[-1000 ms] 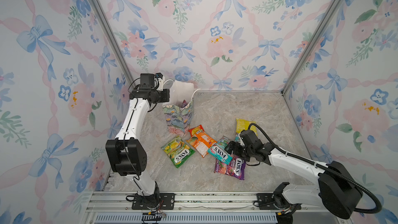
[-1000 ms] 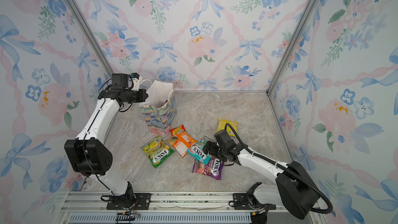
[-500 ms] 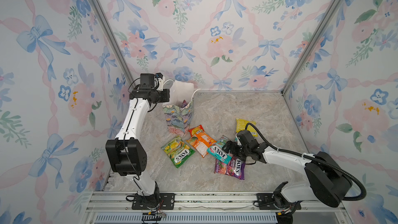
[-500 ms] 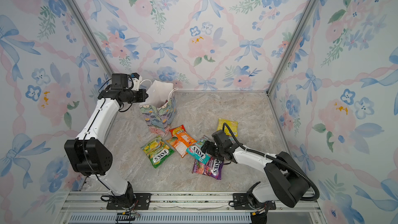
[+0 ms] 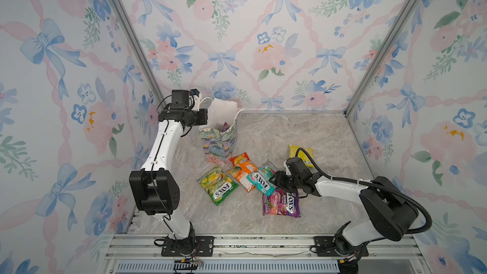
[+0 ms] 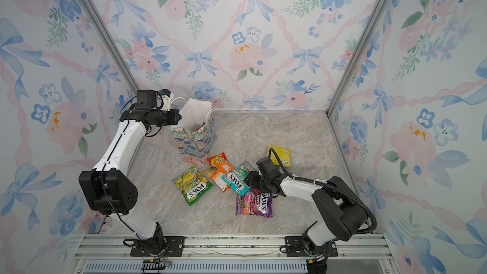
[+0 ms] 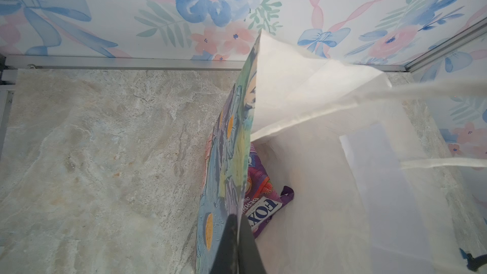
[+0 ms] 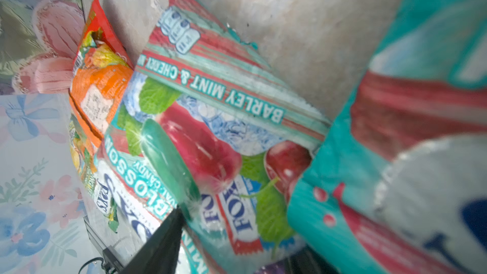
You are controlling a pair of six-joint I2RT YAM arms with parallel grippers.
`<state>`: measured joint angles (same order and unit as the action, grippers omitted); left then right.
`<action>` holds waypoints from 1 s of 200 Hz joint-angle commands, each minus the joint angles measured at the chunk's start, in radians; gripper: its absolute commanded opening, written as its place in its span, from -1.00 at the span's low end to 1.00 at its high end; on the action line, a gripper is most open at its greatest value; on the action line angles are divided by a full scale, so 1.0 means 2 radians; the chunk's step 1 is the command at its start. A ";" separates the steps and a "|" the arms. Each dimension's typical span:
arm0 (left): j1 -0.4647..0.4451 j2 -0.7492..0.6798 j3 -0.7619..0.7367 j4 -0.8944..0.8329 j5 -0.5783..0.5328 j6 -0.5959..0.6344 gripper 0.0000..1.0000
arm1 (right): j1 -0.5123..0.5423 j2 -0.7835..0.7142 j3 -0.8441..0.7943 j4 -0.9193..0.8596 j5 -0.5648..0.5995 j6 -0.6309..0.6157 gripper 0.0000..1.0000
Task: Place the snacks into the paper bag
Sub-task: 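Close the right gripper on the teal Mint Blossom bag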
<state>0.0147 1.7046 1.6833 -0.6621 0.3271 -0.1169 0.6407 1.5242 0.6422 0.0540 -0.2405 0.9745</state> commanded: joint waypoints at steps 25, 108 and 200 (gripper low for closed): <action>0.003 0.002 -0.003 -0.005 0.005 -0.001 -1.00 | -0.006 0.009 0.021 0.010 -0.009 -0.005 -0.21; 0.003 0.001 -0.004 -0.006 0.004 -0.001 -1.00 | 0.001 0.004 0.050 -0.012 -0.017 -0.034 -0.88; 0.003 0.001 -0.003 -0.006 0.007 -0.002 -1.00 | 0.003 -0.038 0.135 -0.120 0.012 -0.112 -1.00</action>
<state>0.0147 1.7046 1.6833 -0.6621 0.3271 -0.1173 0.6434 1.4899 0.8516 -0.1253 -0.2390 0.8169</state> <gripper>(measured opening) 0.048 0.095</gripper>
